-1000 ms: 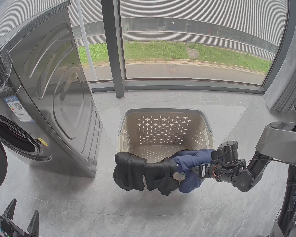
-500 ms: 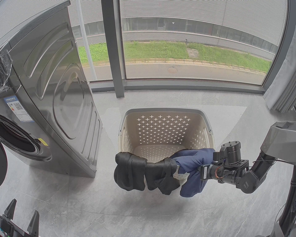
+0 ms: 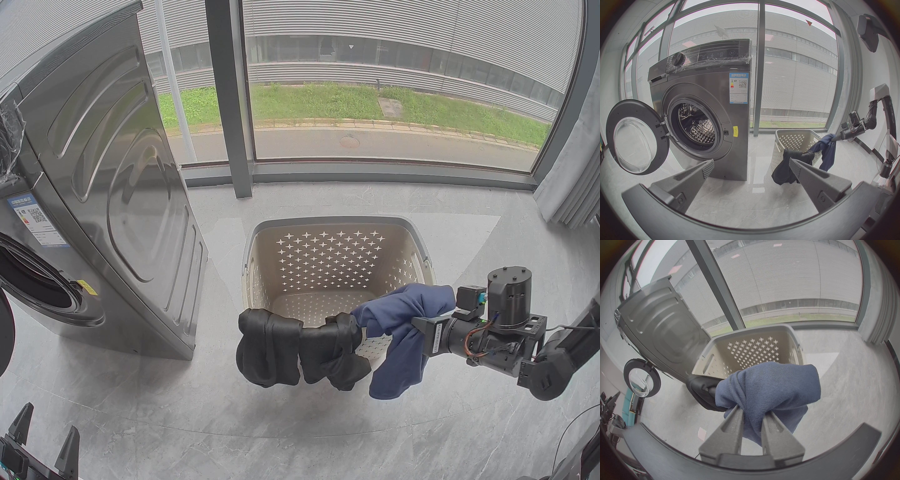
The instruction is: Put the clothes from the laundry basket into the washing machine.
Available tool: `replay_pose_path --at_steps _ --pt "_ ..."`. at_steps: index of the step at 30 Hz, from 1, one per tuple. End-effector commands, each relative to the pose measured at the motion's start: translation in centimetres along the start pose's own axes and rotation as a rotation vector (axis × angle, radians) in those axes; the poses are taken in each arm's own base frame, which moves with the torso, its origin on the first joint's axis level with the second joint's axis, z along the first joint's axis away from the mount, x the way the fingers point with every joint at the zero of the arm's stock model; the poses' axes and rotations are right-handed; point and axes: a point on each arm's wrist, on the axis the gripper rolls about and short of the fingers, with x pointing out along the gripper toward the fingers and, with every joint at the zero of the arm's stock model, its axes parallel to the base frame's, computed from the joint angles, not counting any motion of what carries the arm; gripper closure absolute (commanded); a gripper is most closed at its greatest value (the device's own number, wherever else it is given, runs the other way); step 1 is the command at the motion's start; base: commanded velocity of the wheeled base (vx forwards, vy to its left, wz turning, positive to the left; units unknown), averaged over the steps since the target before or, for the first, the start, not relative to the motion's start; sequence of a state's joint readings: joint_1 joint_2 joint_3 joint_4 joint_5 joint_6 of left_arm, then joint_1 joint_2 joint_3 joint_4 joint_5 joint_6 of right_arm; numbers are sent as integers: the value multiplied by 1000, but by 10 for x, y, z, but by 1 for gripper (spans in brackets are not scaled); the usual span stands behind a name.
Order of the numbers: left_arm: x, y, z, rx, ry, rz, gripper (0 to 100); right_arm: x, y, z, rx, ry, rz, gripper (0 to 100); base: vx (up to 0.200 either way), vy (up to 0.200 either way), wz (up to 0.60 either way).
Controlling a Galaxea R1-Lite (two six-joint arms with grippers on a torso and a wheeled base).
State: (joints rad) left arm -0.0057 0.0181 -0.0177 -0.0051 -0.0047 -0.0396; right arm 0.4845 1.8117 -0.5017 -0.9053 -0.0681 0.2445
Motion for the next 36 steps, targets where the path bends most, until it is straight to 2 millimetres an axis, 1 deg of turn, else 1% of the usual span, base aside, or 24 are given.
replay_pose_path --at_steps 1,4,5,6,7,9,12,16,19,24,31,33,36 --pt "0 0 -5 0 2 0 0 -41 13 25 -3 -124 55 100 0 0 0" --pt "0 0 -5 0 2 0 0 -52 17 27 -6 -139 72 100 0 0 0" --pt "0 0 -5 0 2 0 0 -52 17 27 -6 -139 72 100 0 0 0" --pt "0 0 -5 0 2 0 0 -60 19 33 -4 -172 85 100 0 0 0" --pt "0 0 -5 -2 0 0 0 -63 20 35 -3 -184 90 100 0 0 0" --pt "0 0 -5 -2 2 0 0 -76 21 45 4 -242 97 100 0 0 0" --pt "0 0 -5 -2 2 0 0 -92 23 52 5 -305 122 100 0 0 0" --pt "0 0 -5 -3 0 0 0 -119 27 74 -20 -432 159 100 0 0 0" --pt "0 0 -5 -5 0 1 0 -137 28 81 -29 -492 185 100 0 0 0" --pt "0 0 -5 -10 2 1 0 -141 26 77 -45 -489 183 100 0 0 0" --pt "0 0 -5 -10 1 3 0 -141 26 76 -59 -488 176 100 -200 0 0" --pt "0 0 -5 -10 1 3 0 -143 29 77 -77 -499 202 100 -200 0 0" --pt "0 0 -5 -10 1 4 0 -145 33 78 -78 -520 223 100 0 0 0"
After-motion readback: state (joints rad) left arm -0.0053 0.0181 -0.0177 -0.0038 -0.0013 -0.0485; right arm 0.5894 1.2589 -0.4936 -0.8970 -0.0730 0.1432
